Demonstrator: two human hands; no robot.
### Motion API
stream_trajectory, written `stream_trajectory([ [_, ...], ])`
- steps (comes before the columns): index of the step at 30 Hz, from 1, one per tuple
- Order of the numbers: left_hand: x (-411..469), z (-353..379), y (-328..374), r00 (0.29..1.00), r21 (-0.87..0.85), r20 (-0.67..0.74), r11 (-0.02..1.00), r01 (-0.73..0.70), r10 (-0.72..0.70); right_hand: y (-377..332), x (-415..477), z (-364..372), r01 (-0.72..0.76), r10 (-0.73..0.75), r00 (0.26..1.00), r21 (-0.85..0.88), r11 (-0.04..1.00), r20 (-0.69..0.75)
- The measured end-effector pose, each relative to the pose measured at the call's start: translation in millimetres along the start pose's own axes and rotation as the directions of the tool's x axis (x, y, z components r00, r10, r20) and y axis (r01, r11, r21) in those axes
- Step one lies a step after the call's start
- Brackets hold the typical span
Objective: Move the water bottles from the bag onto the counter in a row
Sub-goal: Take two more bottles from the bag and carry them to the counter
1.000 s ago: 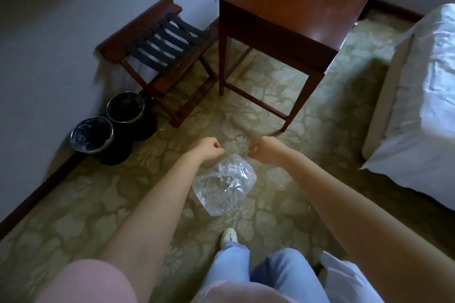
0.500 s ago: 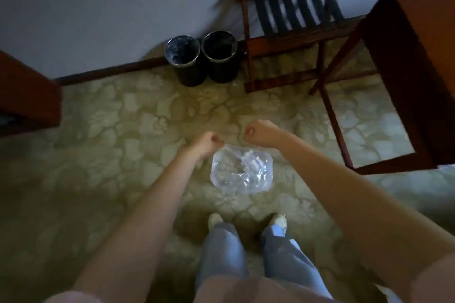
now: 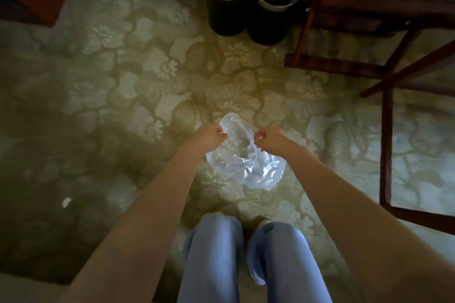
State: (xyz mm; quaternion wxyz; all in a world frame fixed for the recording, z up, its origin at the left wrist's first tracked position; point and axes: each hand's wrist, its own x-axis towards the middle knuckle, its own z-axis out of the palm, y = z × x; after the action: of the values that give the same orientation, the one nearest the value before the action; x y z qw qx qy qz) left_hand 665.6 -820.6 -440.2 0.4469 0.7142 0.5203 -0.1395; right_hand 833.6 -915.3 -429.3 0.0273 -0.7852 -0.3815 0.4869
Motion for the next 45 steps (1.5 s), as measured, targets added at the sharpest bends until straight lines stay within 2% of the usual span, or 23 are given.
stream_trajectory([
  [3,48.6,48.9,-32.6,1.0,0.021,-0.005,1.0,0.0,0.0,37.9,61.6,57.8,-0.038,0.039,0.999,0.047,0.998,-0.01],
  [6,95.6,86.3,-61.0,0.998,0.037,-0.058,0.999,-0.001,0.003,62.0,123.2,107.7,-0.014,0.014,1.0,-0.007,1.0,0.005],
  [12,178.0,133.2,-99.5,0.981,-0.071,-0.182,0.995,-0.077,0.063,97.5,234.0,184.0,0.045,-0.037,0.997,-0.117,0.992,0.065],
  [15,204.4,152.0,-109.8,0.969,-0.097,-0.221,0.986,-0.133,0.109,120.4,268.1,195.2,0.027,-0.033,0.997,-0.095,0.995,-0.063],
  [18,223.6,165.7,-115.2,0.96,-0.137,-0.254,0.978,-0.155,0.117,143.9,291.7,178.7,-0.01,0.019,0.965,0.037,0.999,-0.261],
  [20,231.4,170.0,-113.3,0.966,-0.132,-0.227,0.978,-0.16,0.127,164.0,304.1,166.0,-0.065,0.101,0.946,0.123,0.99,-0.309],
  [23,239.9,173.0,-108.4,0.975,-0.071,-0.152,0.982,-0.177,0.165,187.7,317.4,160.6,-0.109,0.157,0.951,0.185,0.977,-0.268],
  [27,244.6,179.6,-109.6,0.983,0.006,-0.036,0.984,-0.178,0.178,200.1,334.2,171.3,-0.203,0.211,0.969,0.072,0.976,-0.127],
  [29,244.9,181.5,-111.2,0.984,0.017,-0.03,0.984,-0.178,0.178,199.3,340.0,175.9,-0.226,0.237,0.959,0.086,0.97,-0.155],
  [31,244.4,179.0,-112.5,0.985,-0.016,-0.038,0.986,-0.167,0.167,196.5,343.8,178.2,-0.168,0.194,0.959,0.135,0.976,-0.208],
  [32,243.9,175.5,-113.2,0.987,-0.045,-0.044,0.986,-0.159,0.157,193.7,342.6,178.9,-0.121,0.14,0.974,0.115,0.986,-0.18],
  [35,243.2,160.3,-116.6,0.986,-0.134,-0.093,0.98,-0.146,0.134,175.6,324.7,181.0,0.058,-0.054,0.998,-0.113,0.992,0.033],
  [37,242.8,149.9,-120.1,0.98,-0.261,-0.169,0.954,-0.148,0.106,158.3,308.6,176.7,0.237,-0.236,0.971,-0.233,0.943,0.03],
  [39,240.3,138.5,-123.8,0.964,-0.383,-0.26,0.91,-0.161,0.061,137.5,289.9,161.9,0.376,-0.404,0.909,-0.214,0.902,-0.105],
  [41,234.7,127.6,-127.1,0.945,-0.493,-0.324,0.843,-0.217,0.054,121.4,275.2,142.9,0.507,-0.528,0.802,-0.148,0.849,-0.279],
  [43,225.9,120.4,-126.1,0.949,-0.582,-0.293,0.766,-0.272,0.115,108.8,260.7,125.7,0.602,-0.529,0.709,0.009,0.799,-0.466],
  [45,217.8,121.0,-120.4,0.965,-0.538,-0.183,0.803,-0.256,0.185,95.2,247.4,115.8,0.675,-0.434,0.664,0.238,0.699,-0.608],
])
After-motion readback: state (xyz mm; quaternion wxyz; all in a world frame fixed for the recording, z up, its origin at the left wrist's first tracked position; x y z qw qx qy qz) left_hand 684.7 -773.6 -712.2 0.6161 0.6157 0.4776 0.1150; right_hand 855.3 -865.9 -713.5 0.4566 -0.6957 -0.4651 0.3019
